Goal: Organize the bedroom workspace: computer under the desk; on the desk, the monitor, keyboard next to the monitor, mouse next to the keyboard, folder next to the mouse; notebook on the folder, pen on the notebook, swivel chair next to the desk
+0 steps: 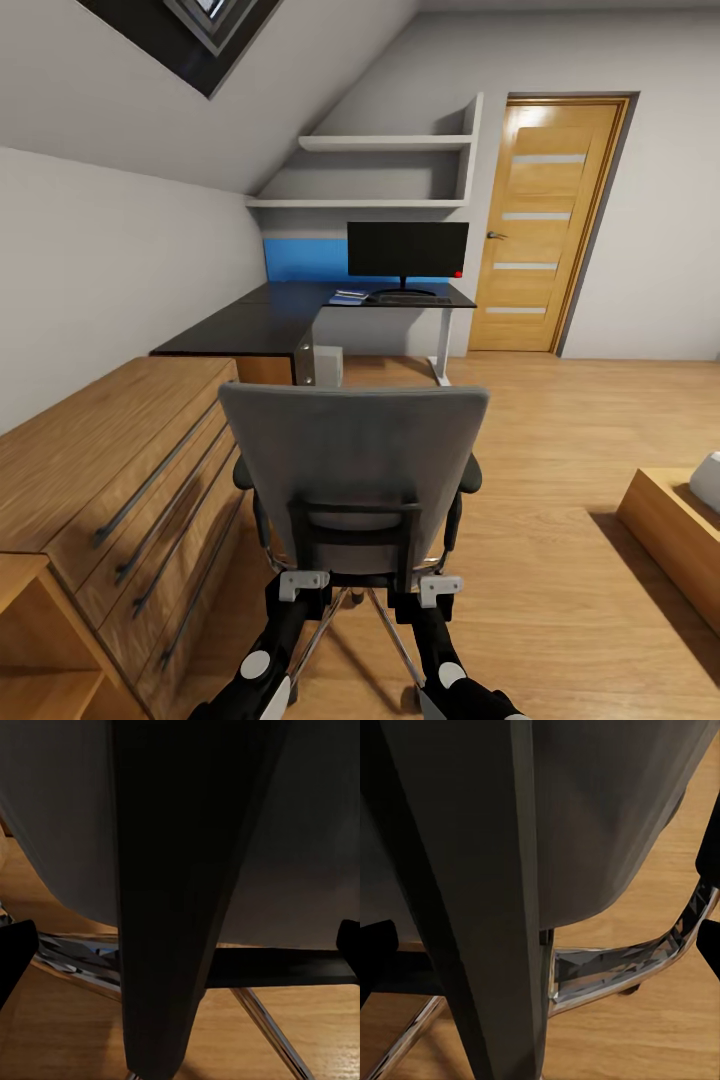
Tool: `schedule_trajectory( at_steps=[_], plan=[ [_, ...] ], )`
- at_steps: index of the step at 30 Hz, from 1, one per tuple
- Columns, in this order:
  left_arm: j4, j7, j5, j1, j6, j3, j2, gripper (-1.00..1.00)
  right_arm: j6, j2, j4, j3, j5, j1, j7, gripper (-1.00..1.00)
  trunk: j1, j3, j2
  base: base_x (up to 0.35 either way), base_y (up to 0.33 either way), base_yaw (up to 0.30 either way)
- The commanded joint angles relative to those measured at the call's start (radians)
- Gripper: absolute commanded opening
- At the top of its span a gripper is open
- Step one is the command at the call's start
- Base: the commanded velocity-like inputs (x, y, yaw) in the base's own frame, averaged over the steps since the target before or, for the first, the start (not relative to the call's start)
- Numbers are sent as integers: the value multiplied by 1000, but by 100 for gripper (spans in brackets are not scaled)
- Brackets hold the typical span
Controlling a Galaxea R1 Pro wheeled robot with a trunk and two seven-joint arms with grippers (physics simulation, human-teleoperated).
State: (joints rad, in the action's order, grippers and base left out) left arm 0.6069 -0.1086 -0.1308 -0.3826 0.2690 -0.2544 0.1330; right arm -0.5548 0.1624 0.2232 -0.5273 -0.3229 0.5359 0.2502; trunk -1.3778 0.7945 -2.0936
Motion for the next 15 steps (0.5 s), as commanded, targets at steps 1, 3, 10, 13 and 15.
schedule_trajectory(
  at_steps=[1,3,10,13,15],
  plan=[
    [-1,-8,-10,-1,4,-8,-1,100,-4,0,-1,-7,-8,1,6,100,0,1,0,47,-5,0],
    [-1,-8,-10,-1,4,-8,-1,100,-4,0,-1,-7,-8,1,6,100,0,1,0,76,-31,0],
    [-1,-7,-10,-1,5,-8,-1,100,-4,-1,-1,-7,-8,1,6,100,0,1,0,148,-100,0],
    [-1,-7,-10,-1,10,-8,-1,100,-4,-1,-1,-7,-8,1,6,100,0,1,0,191,-149,0],
    [-1,-7,-10,-1,19,-8,-1,100,-4,-1,-1,-7,-8,1,6,100,0,1,0,199,-172,0]
  ],
)
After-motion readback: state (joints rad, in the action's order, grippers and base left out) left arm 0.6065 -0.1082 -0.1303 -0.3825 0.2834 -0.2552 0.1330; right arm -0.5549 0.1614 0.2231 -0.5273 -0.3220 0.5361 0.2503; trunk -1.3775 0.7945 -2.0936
